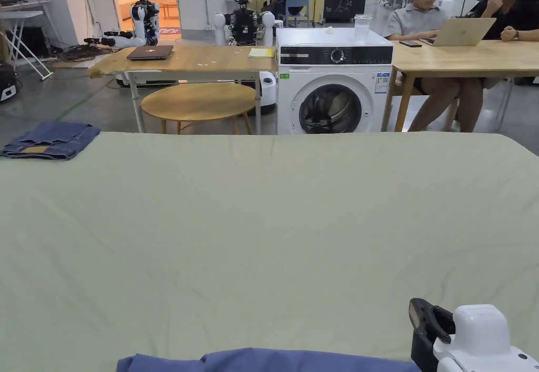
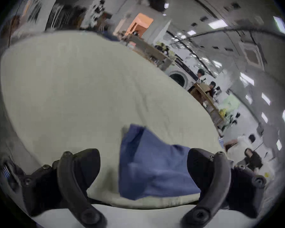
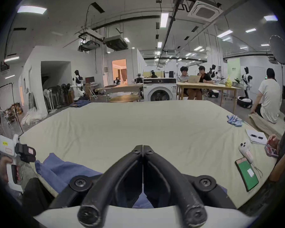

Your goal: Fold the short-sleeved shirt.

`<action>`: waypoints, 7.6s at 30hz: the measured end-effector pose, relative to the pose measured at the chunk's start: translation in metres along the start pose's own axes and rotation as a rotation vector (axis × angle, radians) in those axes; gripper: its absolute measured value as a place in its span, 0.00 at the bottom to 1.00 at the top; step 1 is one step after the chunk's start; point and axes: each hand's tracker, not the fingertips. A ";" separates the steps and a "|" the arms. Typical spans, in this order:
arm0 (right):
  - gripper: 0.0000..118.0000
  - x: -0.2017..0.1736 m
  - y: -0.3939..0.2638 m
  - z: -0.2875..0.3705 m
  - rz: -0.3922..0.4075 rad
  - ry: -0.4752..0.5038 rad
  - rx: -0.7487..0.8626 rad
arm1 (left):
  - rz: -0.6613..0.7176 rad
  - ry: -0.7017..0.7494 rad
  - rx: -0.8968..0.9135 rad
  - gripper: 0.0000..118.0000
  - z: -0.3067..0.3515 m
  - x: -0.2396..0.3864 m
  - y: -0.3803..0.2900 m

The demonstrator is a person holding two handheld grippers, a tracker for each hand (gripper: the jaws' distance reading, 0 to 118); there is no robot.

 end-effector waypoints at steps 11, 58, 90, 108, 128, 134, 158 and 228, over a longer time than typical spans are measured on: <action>0.00 -0.020 0.005 0.000 0.011 0.037 -0.010 | 0.581 -0.445 -0.060 0.16 -0.084 -0.039 -0.041; 0.00 0.005 -0.020 0.004 -0.035 0.056 -0.112 | -0.451 -0.086 -0.108 0.65 -0.059 0.209 -0.082; 0.00 -0.003 -0.027 -0.005 -0.066 0.111 -0.166 | -0.151 -0.251 -0.100 1.00 -0.057 0.085 -0.057; 0.00 -0.008 -0.021 0.004 -0.057 0.112 -0.159 | 0.365 -0.411 -0.178 0.08 -0.121 0.051 -0.099; 0.00 0.007 -0.021 0.009 -0.040 0.062 -0.154 | -0.491 -0.307 0.181 0.06 -0.037 0.199 -0.064; 0.00 0.029 -0.028 0.017 -0.056 0.009 -0.164 | -0.852 -0.430 0.056 0.06 -0.065 0.283 -0.166; 0.00 0.045 -0.043 0.013 -0.075 0.038 -0.300 | -0.487 -0.504 -0.388 0.04 -0.099 0.245 -0.161; 0.00 -0.053 -0.087 -0.062 -0.072 0.324 -0.494 | -0.112 0.084 -0.123 0.90 0.027 -0.157 0.207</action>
